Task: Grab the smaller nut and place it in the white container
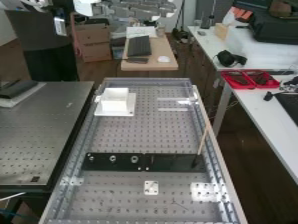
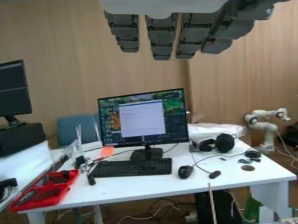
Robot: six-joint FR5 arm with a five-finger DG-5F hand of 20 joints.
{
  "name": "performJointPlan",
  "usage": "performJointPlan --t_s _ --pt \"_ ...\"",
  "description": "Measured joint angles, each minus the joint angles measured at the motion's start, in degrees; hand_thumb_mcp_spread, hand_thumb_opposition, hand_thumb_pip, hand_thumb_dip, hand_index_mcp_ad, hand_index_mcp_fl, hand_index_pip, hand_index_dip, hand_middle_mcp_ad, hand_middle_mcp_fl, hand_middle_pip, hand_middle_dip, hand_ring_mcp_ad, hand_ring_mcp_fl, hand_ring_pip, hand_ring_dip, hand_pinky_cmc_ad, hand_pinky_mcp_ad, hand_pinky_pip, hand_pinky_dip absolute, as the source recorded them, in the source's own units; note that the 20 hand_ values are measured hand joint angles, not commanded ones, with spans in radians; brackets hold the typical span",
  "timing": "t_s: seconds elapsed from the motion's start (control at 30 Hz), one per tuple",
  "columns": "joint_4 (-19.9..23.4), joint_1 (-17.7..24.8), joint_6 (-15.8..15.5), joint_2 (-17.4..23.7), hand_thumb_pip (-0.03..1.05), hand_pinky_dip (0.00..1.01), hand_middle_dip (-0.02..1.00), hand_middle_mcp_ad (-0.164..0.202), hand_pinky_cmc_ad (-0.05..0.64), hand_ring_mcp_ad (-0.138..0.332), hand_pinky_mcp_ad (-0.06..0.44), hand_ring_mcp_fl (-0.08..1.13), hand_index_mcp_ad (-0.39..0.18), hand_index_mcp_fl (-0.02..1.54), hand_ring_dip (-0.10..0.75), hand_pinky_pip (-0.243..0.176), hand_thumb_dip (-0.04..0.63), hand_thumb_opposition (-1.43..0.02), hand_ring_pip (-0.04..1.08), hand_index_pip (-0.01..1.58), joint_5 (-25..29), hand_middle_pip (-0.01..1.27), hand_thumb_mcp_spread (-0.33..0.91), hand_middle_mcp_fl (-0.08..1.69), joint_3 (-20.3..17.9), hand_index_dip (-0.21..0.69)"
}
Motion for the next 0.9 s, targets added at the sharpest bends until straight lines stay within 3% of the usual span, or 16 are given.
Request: performJointPlan --t_s 0.07,0.17,0.2,0.27,0.4,0.57,0.9 --pt "0.38 -0.71 0.07 0.23 -0.01 0.02 0.03 0.087 0.044 0.066 0.049 0.02 -0.038 0.02 0.012 -0.010 0.005 0.00 0.01 0.00 -0.54 0.02 0.00 0.02 -1.16 0.003" --pt "0.92 -1.53 0.02 0.57 0.03 0.03 0.02 0.056 0.035 0.070 0.052 0.02 -0.037 0.02 0.012 -0.010 0.007 -0.04 0.02 0.00 -1.39 0.02 0.02 0.02 -2.24 0.000" --pt "1.16 -1.87 0.01 0.69 0.14 0.05 0.03 0.056 0.040 0.070 0.051 0.02 -0.033 0.02 0.012 -0.010 0.017 -0.12 0.03 0.01 -1.78 0.03 0.09 0.02 -2.65 0.000" --pt "1.83 -2.72 -0.16 1.02 0.33 0.14 0.05 0.063 0.075 0.075 0.101 0.01 -0.038 0.02 0.012 -0.014 0.044 -0.29 0.04 0.04 -2.94 0.07 0.21 0.02 -3.67 0.000" --pt "3.09 -4.40 -0.91 1.51 0.33 0.31 0.10 0.058 0.197 0.113 0.195 0.01 -0.063 0.02 0.016 -0.044 0.051 -0.50 0.09 0.05 -5.36 0.10 0.25 0.02 -5.31 -0.003" --pt "5.23 -7.10 -1.55 1.82 0.37 0.38 0.14 0.065 0.290 0.159 0.278 0.01 -0.065 0.04 0.023 -0.058 0.054 -0.63 0.11 0.08 -10.15 0.12 0.27 0.04 -7.66 -0.009" --pt "8.04 -10.03 -1.98 2.42 0.40 0.44 0.16 0.087 0.353 0.175 0.307 0.00 -0.068 0.07 0.037 -0.075 0.054 -0.70 0.12 0.10 -15.25 0.13 0.27 0.05 -12.33 -0.042"
